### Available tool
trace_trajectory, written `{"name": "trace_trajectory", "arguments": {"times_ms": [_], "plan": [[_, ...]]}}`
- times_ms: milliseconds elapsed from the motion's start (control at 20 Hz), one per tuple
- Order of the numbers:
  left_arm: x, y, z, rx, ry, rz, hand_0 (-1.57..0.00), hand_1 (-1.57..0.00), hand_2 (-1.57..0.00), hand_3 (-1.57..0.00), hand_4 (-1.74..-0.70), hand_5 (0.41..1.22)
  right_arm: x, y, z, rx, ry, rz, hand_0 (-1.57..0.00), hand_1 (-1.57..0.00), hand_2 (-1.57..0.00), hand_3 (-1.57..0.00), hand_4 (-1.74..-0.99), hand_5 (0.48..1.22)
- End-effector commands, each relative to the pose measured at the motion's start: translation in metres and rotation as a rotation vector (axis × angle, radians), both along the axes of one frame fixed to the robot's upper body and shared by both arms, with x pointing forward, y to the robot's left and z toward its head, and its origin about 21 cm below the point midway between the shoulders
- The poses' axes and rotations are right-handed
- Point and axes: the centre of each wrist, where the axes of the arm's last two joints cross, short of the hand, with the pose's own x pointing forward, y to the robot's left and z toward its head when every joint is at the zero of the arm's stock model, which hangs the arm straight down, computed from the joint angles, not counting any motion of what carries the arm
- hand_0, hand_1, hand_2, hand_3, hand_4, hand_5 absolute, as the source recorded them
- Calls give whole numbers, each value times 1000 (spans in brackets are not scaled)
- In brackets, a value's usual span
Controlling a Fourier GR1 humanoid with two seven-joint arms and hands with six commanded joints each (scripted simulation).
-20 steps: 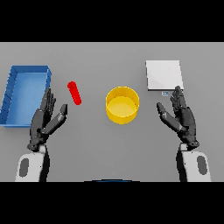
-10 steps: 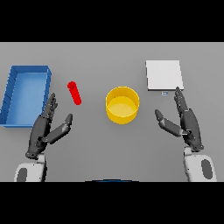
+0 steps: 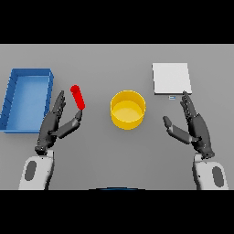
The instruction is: Pick up the red beaker and tilt it to pour out 1 green nut into yellow bowl. Pick up the yellow bowl and place it on the metallic measuring scale.
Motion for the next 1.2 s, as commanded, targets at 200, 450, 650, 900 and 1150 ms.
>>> {"name": "trace_trajectory", "arguments": {"times_ms": [200,450,650,900,1150], "plan": [[39,-3,-10,15,-7,18,1,1,1,1,-1213,646,2,-2,4,-5,10,-11,1,1,1,1,-1293,618],[65,-15,-16,25,-27,4,1,1,1,1,-1225,635,-1,-3,0,-16,11,-23,1,1,1,1,-1301,631],[82,-17,-18,69,-26,4,1,1,1,1,-1231,647,3,-2,5,-31,-2,-30,1,1,1,1,-1300,638],[93,-22,-26,44,-51,2,1,1,1,1,-1310,697,3,-3,2,-25,-2,-35,1,1,1,1,-1300,647],[98,-36,-32,-29,-49,39,-585,-556,-551,-416,-1416,786,3,-2,6,-27,15,-47,1,1,1,1,-1292,645]]}}
